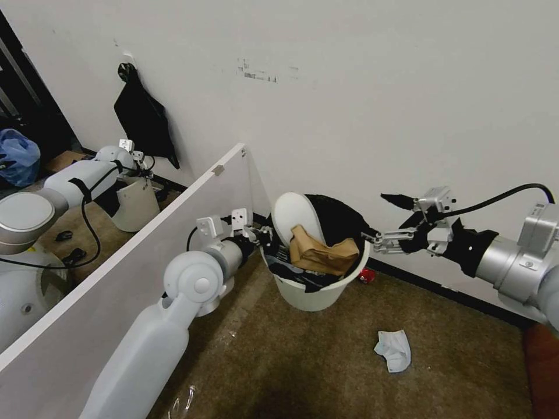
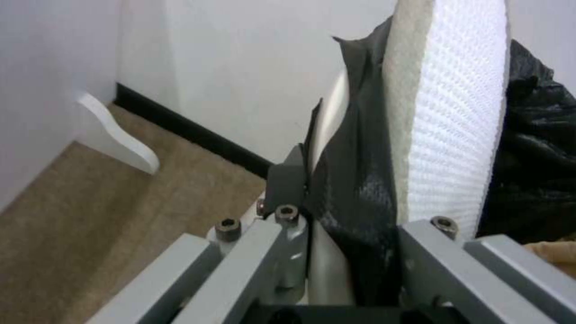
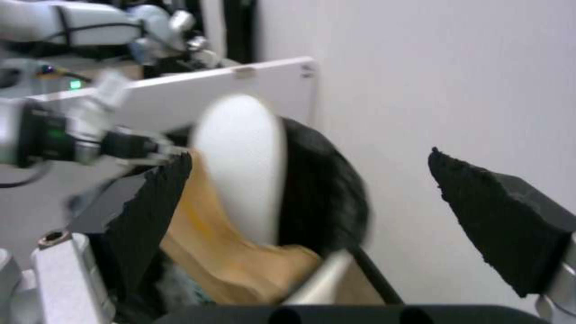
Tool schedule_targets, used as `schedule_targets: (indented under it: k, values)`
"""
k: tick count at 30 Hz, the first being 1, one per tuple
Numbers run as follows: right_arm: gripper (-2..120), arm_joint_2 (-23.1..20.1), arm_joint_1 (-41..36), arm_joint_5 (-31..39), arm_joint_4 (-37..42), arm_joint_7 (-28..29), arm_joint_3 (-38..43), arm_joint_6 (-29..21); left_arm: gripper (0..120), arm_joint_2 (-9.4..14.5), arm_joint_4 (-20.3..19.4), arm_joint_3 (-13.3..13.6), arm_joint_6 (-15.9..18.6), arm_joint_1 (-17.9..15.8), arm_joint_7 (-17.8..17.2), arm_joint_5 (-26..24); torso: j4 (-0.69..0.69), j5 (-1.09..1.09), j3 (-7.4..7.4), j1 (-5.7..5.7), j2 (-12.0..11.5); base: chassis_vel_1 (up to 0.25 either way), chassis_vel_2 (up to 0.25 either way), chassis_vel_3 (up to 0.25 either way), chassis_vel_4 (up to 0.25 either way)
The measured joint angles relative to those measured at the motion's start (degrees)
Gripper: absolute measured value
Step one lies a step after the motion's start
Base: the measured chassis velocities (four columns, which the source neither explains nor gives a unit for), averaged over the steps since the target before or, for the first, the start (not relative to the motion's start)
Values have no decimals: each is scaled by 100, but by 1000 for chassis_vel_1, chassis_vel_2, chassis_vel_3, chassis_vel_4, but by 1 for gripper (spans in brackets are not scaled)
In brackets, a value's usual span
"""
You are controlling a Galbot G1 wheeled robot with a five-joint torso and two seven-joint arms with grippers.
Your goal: Pick up the trash bin and place the garbage on the floor into it.
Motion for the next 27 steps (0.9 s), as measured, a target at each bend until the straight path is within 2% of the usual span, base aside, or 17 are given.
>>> schedule_targets:
  k: [4,7,16,27]
  values:
    - [100,76,-5,-51,-86,158,-4,-77,4,38,-75,-144,21,4,-63,-59,0,1,0,0,0,0,0,0,0]
    - [100,177,-73,-151,-225,328,-72,-225,4,66,-162,-356,70,5,-164,-134,0,0,0,0,0,0,0,0,0]
    - [100,451,-332,-525,-554,348,-341,-335,4,166,-308,-712,111,24,-236,-216,0,1,0,0,0,0,0,0,0]
    - [100,567,-566,-910,-920,70,-692,-340,4,218,-347,-811,117,56,-242,-249,0,0,0,0,0,0,0,0,0]
